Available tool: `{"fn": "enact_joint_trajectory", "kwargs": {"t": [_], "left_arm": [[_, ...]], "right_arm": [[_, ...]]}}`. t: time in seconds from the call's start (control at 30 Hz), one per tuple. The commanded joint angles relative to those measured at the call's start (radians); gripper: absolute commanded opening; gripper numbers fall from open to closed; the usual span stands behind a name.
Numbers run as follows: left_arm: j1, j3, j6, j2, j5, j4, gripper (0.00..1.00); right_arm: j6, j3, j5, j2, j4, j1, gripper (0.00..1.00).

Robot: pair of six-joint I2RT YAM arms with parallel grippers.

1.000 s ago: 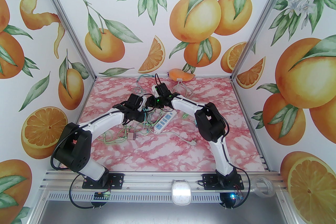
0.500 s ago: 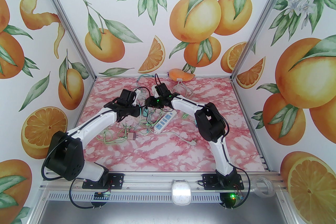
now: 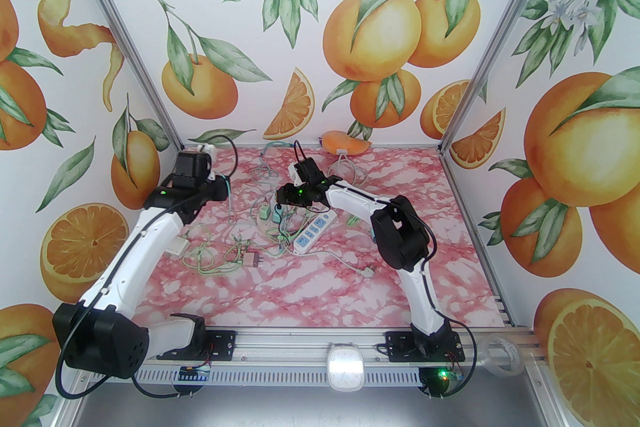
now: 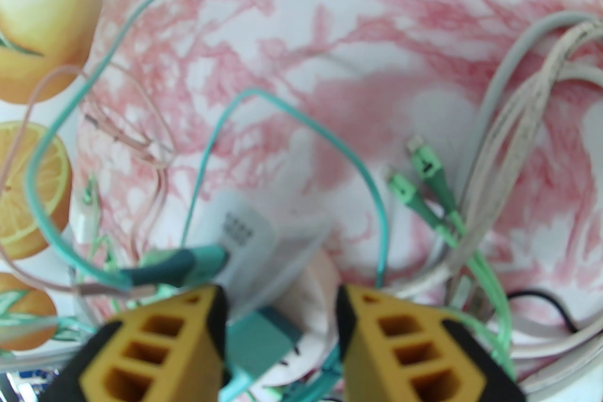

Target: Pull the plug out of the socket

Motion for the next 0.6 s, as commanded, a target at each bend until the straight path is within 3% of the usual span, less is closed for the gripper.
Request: {"fn": "enact_joint_trajectory", "kwargs": {"t": [0.0,0.4,0.57], "left_arm": [[0.036,0.075,-0.018,-0.024,-0.044,-0.066,0.31],[0.250,0.238,-0.038,-0.025,-0.218,-0.118,0.29],[0.273,0.233,-0.036,0.005,-0.143,-0.110,0.31]], "right_arm": [[-0.027,-0.026,0.065,0.069,-0.158,0.000,0.44],[-0.020,-0.044,0.060,0.060,-0.142,-0.001,0.44],[-0.018,-0.047,0.062,0.057,-0.138,-0.003,0.45]]}}
